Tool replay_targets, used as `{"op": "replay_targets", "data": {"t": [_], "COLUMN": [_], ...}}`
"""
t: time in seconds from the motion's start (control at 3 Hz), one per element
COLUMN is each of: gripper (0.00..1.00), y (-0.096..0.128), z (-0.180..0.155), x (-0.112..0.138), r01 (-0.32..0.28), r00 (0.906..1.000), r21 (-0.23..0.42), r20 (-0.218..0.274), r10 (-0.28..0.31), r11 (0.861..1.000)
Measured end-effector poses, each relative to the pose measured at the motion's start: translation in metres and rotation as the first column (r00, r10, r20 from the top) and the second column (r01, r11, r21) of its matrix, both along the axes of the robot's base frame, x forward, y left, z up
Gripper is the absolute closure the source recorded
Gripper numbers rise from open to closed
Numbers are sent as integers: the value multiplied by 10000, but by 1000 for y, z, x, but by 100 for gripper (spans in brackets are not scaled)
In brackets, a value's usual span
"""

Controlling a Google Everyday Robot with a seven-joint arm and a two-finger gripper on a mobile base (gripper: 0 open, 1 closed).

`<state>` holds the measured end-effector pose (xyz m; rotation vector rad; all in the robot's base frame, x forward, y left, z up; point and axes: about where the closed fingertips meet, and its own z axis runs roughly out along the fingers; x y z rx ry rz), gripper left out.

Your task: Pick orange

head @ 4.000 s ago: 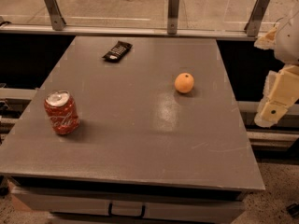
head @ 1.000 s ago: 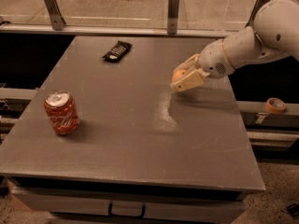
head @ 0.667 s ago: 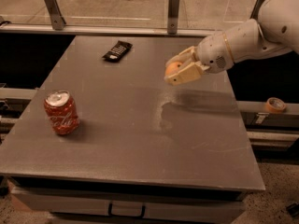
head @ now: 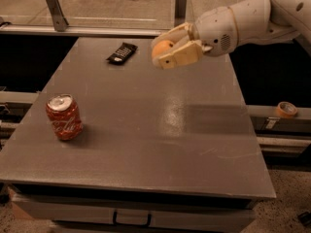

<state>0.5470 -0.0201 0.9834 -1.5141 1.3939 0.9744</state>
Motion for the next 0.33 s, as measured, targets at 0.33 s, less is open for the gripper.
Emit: {"op": "replay_targets", "data": {"t": [0.33], "gripper": [100], "y": [1], "z": [6], "x": [-2], "r01": [-75], "r00": [10000], "r21": [117], "r20": [25], "r10": [75], "r11": [9999]}}
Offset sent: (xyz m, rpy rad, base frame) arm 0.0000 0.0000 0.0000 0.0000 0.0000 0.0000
